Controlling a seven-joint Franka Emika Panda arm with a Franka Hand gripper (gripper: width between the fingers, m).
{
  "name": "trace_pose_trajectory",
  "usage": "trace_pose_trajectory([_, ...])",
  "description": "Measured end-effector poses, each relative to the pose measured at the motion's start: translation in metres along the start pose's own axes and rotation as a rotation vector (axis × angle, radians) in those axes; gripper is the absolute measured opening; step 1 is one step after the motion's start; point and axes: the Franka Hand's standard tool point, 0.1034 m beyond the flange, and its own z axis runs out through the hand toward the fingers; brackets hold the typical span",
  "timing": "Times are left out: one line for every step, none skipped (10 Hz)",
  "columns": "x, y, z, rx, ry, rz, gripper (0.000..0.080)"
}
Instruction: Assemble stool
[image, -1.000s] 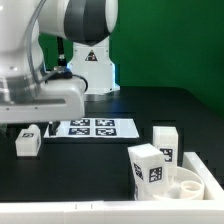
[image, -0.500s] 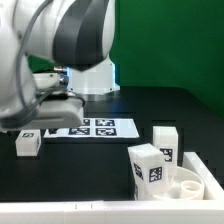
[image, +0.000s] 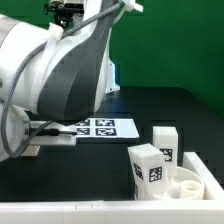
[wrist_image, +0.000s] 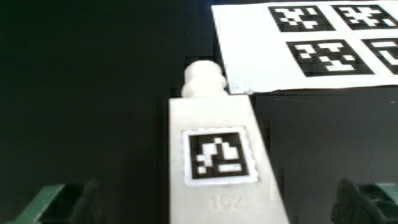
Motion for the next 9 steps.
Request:
trace_pose_trajectory([0.003,0.0,0.007,0.003,-0.013,0.019,0.0649])
trace_pose_trajectory([0.007,-0.002,0.014,0.002,-0.013,0.017,0.0649])
trace_pose_trajectory([0.007,-0.004,0.018,0.001,-0.019,0.036,0.0649])
trace_pose_trajectory([0.007,-0.003,0.018,0.003,-0.018,0.036,0.0649])
trace_pose_trajectory([0.007,-0.002,0.018,0.005,-0.018,0.038,0.0535])
trace_pose_trajectory([0.007,-0.001,0.018,0.006,-0.018,0.038,0.0388])
trace_pose_trajectory([0.007,-0.001,0.018,0.007,-0.018,0.039,0.0388])
trace_pose_trajectory([0.007,0.0,0.018,0.007,-0.015,0.039,0.0333])
trace_pose_trajectory([0.0,-0.001,0.011,0.003,-0.016,0.037,0.0333])
